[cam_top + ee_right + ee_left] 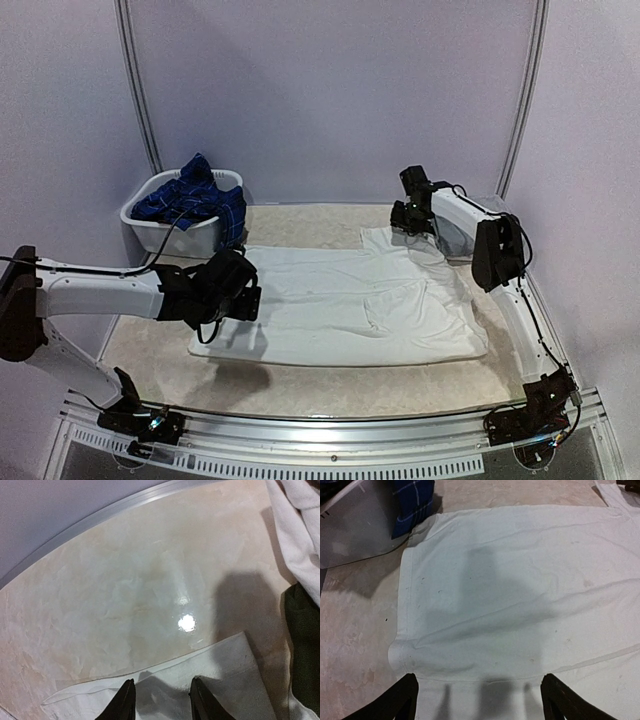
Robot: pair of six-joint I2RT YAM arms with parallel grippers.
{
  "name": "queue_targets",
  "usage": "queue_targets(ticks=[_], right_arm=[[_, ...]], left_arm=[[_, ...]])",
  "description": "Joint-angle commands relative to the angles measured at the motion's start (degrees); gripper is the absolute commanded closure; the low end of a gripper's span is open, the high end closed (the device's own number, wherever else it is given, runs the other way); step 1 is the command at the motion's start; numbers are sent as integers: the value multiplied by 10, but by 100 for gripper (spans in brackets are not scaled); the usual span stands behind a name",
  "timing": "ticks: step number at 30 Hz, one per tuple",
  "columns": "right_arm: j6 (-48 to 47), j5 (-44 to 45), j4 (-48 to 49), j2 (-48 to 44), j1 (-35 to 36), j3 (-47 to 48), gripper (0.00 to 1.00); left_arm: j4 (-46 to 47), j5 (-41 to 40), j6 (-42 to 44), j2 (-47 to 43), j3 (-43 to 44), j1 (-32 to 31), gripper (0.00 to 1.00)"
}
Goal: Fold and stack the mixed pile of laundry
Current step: Fold the 1/3-folded T-shirt at the center of the board.
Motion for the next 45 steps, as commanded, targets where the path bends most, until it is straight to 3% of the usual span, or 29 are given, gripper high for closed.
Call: queue_targets(ticks=[1,7,13,20,31,45], right_arm=[[3,-42,-25,38,20,-3,66],[-7,-22,-46,31,37,-20,79],[-18,4,-45,9,45,-61,100],[-25,12,-22,-5,45,-69,100],[-82,-12,106,-181,50,-230,100],[-93,-3,162,-254,57,-333,100]], left_arm=[[6,-4,5,13,13,-6,14],[7,-3,1,13,6,-6,14],[11,-3,-2,10,-2,-6,14],[9,0,-2,5,-3,-6,14],[2,-5,-13,-12,-10,-6,14],[6,-6,-17,8,2,-6,15]])
